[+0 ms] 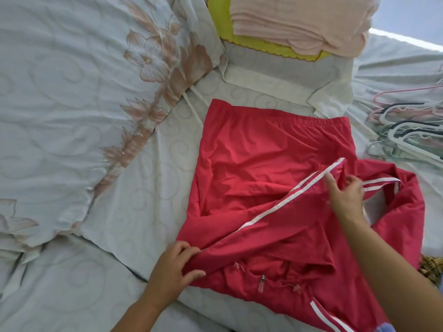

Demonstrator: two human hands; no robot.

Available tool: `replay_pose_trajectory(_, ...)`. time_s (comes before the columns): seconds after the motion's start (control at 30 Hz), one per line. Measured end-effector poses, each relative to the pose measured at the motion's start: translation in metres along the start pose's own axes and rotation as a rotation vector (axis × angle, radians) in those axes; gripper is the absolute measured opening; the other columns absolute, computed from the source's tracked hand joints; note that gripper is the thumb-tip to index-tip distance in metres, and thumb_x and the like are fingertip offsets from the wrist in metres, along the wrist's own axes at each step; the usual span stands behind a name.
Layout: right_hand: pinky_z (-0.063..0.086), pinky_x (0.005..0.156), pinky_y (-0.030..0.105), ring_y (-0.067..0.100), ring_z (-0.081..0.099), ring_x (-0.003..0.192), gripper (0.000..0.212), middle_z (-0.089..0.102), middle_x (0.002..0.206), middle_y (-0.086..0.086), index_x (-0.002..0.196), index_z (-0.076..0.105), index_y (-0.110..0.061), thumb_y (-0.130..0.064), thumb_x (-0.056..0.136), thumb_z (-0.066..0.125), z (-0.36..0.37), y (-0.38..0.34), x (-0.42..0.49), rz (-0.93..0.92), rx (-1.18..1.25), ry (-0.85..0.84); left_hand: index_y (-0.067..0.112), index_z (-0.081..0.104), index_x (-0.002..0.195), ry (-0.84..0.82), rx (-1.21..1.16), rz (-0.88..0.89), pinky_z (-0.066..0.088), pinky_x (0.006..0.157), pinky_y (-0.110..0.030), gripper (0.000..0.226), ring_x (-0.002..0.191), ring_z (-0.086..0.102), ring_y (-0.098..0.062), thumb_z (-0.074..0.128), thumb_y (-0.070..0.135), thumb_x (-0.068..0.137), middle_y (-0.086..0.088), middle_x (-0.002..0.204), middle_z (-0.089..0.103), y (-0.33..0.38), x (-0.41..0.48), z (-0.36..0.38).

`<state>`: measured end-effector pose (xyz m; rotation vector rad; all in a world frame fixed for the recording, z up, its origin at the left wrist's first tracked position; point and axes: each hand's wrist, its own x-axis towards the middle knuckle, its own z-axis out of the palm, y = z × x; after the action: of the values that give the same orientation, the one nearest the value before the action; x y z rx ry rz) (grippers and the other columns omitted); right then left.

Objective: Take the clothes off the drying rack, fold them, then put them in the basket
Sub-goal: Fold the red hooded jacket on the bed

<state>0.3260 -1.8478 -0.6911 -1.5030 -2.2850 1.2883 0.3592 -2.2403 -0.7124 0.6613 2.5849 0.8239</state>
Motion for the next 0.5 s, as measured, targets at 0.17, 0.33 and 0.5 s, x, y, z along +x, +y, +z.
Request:
replay_pose_trajectory(0.17,0.043,0.089,0.041,0.037,0.055,0.108,0.048,0.057,0.116,0.023,0.12,0.047,0.005,-0.026,0.085,0.061,0.02,-0.019,0.017,0.172,-0.101,-0.022,0.033,0.049,0.107,-0.141,0.163,0.145,0.037,0.065,-0.014,0.048,0.074,0.045,0.002,0.064,0.043,0.062,0.018,0.085,0.052,0.009,-0.002,0.011)
replay_pose_trajectory(0.33,0.038,0.044,0.009,0.0,0.05,0.054,0.016,0.046,0.064,-0.006,0.067,0.051,-0.014,-0.003,0.078,0.052,-0.025,-0.001,0.005,0.203,0.429,-0.019,0.038,0.045,0.111,-0.162,0.08,-0.016,0.036,0.052,-0.005,0.058,0.073,0.047,0.002,0.068,0.034,0.058,0.024,0.072,0.05,-0.004,-0.012,0.013)
replay_pose_trajectory(0.5,0.055,0.054,0.021,0.008,0.068,0.062,0.08,0.069,0.064,-0.004,0.082,0.056,-0.017,-0.012,0.007,0.084,-0.064,0.064,-0.008,0.568,0.913,-0.227,0.039,0.034,0.105,-0.338,0.13,-0.065,0.039,0.067,-0.014,0.051,0.077,0.05,0.001,0.035,0.067,0.062,0.022,0.078,0.047,0.006,-0.006,0.006)
